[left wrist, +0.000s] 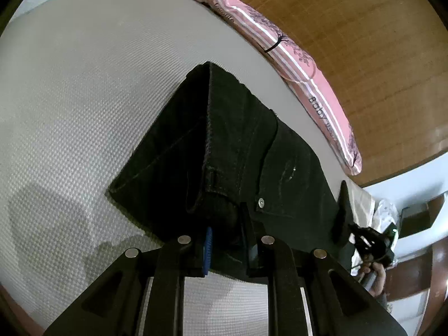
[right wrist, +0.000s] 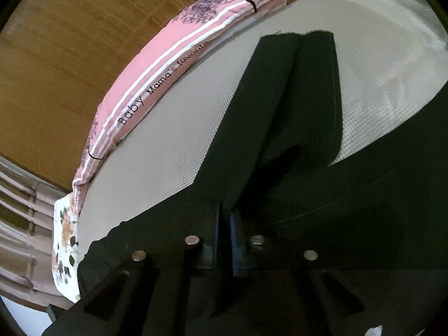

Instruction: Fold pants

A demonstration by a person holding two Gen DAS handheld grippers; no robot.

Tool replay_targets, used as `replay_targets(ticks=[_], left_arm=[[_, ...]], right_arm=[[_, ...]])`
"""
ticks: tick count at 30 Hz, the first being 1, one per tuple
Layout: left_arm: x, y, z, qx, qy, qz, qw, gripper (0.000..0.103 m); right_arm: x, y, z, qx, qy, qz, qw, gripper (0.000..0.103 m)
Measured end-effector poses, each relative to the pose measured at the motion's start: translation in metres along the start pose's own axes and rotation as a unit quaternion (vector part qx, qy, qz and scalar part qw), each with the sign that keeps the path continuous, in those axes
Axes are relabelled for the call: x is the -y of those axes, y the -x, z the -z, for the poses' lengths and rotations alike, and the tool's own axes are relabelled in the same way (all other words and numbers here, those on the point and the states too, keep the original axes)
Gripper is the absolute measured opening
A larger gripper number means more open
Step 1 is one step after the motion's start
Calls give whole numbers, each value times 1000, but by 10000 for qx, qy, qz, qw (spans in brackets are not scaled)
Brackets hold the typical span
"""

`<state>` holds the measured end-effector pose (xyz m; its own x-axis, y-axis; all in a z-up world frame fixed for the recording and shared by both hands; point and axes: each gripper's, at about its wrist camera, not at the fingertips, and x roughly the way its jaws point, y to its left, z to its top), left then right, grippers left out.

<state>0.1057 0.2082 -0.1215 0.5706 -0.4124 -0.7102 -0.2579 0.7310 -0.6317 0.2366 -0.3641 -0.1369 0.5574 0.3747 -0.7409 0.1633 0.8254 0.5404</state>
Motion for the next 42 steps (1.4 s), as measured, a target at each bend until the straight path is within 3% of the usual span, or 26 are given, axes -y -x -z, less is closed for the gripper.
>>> replay_targets(ticks=[6, 11, 16, 21, 28, 31, 34, 37, 42], left_arm=[[8, 4, -13, -44, -378, -144, 9992, 17], [14, 7, -22, -190, -953, -319, 9948, 16], [10, 4, -22, -421, -1344, -601, 9882, 16], [5, 4, -22, -485, -1588, -714, 9835, 16], [14, -1, -10, -521, -2035, -1170, 9707, 19], [18, 2, -6, -507, -2165, -1309, 9661, 22], [24, 10, -2, -473, -2268, -1334, 9636, 25], [29, 22, 4, -502, -2304, -1395, 9617, 36], [37, 46, 25, -574, -2735, -1539, 9477, 36]], right_arm=[[3, 52, 13, 413, 267, 230, 9985, 4], [8, 85, 48, 537, 452, 631, 9955, 4], [22, 86, 89, 282, 409, 1012, 9936, 3], [40, 80, 118, -49, 142, 1105, 9938, 3], [60, 62, 125, -389, -185, 1125, 9927, 3], [62, 62, 123, -435, -225, 1039, 9934, 6], [75, 64, 123, -462, -657, 595, 9950, 11], [89, 67, 122, -446, -1044, 205, 9933, 13], [108, 69, 116, -377, -1425, -205, 9889, 16]])
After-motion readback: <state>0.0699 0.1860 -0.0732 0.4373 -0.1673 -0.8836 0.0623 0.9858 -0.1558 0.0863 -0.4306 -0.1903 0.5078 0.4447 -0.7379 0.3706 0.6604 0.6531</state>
